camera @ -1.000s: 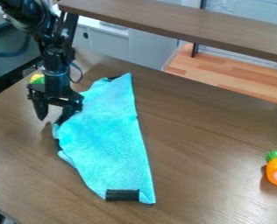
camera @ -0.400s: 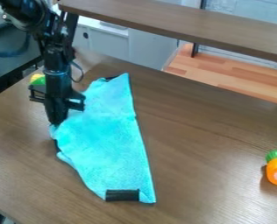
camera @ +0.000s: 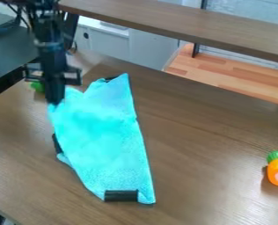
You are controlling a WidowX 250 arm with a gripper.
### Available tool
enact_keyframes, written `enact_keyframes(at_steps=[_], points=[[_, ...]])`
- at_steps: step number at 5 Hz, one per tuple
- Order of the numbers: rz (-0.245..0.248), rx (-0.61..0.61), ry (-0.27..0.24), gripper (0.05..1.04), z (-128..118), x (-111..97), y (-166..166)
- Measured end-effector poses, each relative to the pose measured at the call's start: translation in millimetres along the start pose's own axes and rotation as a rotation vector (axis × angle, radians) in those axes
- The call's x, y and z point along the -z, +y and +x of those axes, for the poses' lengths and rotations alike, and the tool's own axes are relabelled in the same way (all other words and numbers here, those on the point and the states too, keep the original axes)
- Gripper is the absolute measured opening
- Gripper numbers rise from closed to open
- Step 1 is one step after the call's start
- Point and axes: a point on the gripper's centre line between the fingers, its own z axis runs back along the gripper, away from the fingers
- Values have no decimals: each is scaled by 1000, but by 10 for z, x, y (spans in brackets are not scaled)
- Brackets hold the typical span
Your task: Unfold the cloth from bottom left to top right
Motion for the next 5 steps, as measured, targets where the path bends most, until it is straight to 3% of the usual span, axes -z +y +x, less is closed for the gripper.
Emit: enact_keyframes(at_steps=[1, 3, 5], points=[[-30, -35, 27, 55, 74, -282, -89], [-67, -34, 58, 54, 81, -558, -688], [-65, -85, 82, 53, 123, -503, -1138]])
